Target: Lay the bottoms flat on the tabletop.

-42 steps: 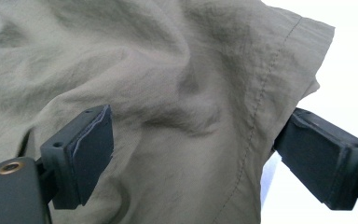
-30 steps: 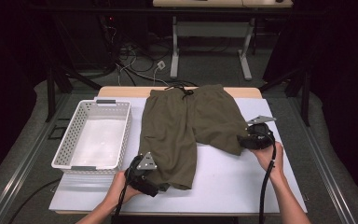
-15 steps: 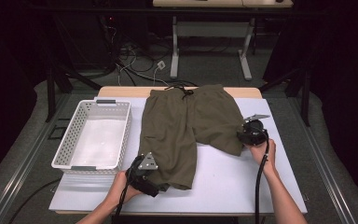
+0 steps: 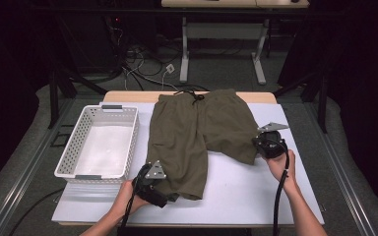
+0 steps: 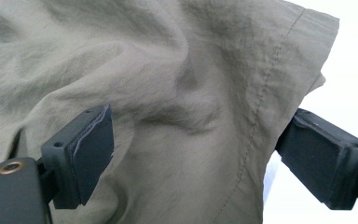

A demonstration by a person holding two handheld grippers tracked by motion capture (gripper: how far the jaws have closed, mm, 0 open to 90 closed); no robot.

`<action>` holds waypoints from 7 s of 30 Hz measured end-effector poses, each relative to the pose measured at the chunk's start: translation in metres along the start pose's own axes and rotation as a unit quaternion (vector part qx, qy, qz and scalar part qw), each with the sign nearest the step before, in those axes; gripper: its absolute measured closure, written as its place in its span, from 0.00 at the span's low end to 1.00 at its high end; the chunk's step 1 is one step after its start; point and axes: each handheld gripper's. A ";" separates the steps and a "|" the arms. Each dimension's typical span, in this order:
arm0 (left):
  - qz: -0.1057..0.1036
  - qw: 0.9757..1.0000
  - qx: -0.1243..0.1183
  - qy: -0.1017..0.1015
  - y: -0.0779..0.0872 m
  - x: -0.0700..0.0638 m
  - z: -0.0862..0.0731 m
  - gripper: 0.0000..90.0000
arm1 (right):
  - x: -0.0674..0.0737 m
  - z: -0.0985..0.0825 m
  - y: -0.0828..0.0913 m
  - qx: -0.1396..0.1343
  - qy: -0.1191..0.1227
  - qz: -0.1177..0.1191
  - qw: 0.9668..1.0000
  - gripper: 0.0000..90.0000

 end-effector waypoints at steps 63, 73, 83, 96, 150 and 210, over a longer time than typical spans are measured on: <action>0.000 1.000 0.006 0.001 -0.001 0.000 -0.001 0.13 | 0.041 -0.008 0.044 -0.007 0.091 0.123 0.988 0.73; -0.002 1.000 0.011 -0.001 -0.004 0.001 0.000 0.13 | 0.021 0.001 0.021 -0.016 0.054 0.059 0.997 0.72; -0.006 1.000 0.015 -0.002 -0.008 0.000 0.001 0.13 | 0.044 0.004 -0.020 0.024 0.080 0.080 0.993 0.73; -0.001 1.000 0.009 -0.001 -0.002 0.001 -0.001 0.13 | 0.033 -0.002 -0.004 0.031 0.057 0.019 0.998 1.00; 0.001 1.000 0.014 -0.006 -0.004 -0.001 0.000 0.13 | 0.016 -0.061 0.036 0.050 0.058 -0.035 0.996 0.92; -0.029 0.998 0.038 -0.042 -0.010 -0.009 0.002 0.44 | 0.065 -0.042 0.078 -0.026 0.094 0.140 0.985 0.77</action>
Point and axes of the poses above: each handheld gripper's, and its own axes: y roughly backward along the jaws, z roughly out of its top, x roughly to its left, and after that the axes turned 15 degrees about -z, right-handed
